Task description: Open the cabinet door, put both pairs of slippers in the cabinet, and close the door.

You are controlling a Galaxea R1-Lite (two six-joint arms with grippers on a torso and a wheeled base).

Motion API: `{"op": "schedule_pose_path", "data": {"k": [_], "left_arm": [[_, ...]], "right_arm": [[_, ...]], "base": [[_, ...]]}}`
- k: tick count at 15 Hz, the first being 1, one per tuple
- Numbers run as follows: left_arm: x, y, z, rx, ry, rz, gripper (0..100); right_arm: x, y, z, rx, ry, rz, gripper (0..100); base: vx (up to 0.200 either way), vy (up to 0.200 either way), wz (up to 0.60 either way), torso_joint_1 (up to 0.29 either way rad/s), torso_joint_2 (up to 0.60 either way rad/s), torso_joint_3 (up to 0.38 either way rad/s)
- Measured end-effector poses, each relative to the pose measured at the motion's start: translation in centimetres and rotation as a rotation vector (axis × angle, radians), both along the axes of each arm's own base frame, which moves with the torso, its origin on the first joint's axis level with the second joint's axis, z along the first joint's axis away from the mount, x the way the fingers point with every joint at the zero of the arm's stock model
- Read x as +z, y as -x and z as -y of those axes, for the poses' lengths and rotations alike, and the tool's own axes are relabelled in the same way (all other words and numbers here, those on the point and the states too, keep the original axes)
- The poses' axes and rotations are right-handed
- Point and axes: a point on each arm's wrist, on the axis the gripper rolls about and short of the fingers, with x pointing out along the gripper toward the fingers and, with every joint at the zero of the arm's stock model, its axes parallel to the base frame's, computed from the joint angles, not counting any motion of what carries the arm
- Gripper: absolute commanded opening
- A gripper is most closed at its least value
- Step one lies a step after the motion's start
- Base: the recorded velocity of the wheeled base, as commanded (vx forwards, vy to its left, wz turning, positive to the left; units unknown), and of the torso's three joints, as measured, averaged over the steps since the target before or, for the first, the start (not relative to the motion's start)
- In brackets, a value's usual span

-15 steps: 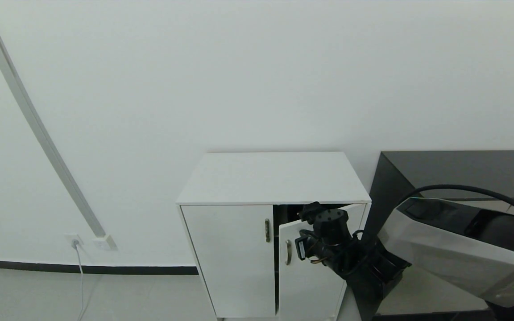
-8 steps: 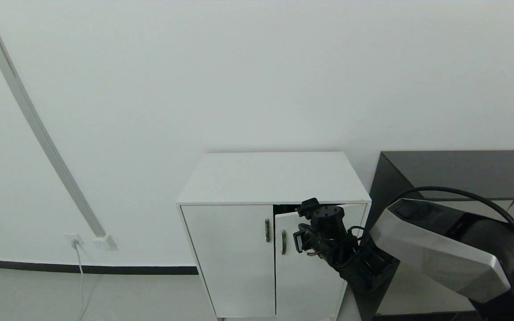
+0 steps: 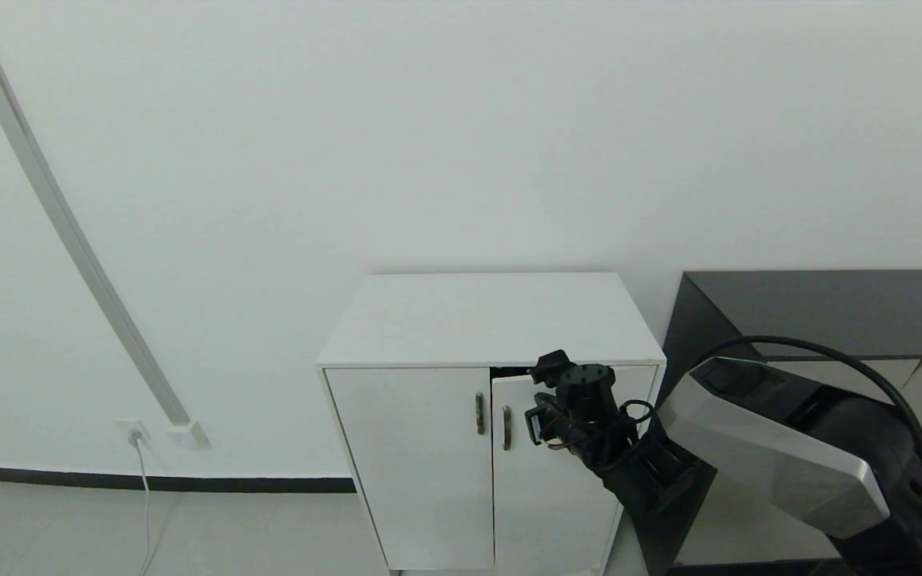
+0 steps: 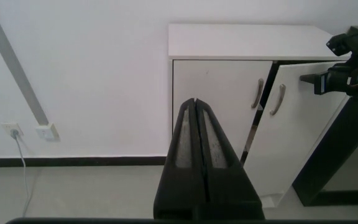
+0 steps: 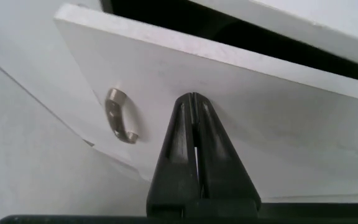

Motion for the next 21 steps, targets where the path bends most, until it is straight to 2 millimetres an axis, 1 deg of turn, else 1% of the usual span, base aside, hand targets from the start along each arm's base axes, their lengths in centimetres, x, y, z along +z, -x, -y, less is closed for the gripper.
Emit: {"op": "schedule_pose_path", "data": {"k": [8,21], "left_arm": [[0.0,0.0,0.0,-0.001,0.0,0.0,0],[0.0,0.0,0.0,-0.001,-0.001,0.0,0]], "right_arm": [[-0.2,-1.8,0.6,-0.026,0.001,0.025,0],[0.0,-2.5,1.0,-0.037,0.003,0.043,0]], "base": [[0.0,0.0,0.0,0.0,0.0,0.0],[0.0,0.0,0.0,0.0,0.0,0.0]]}}
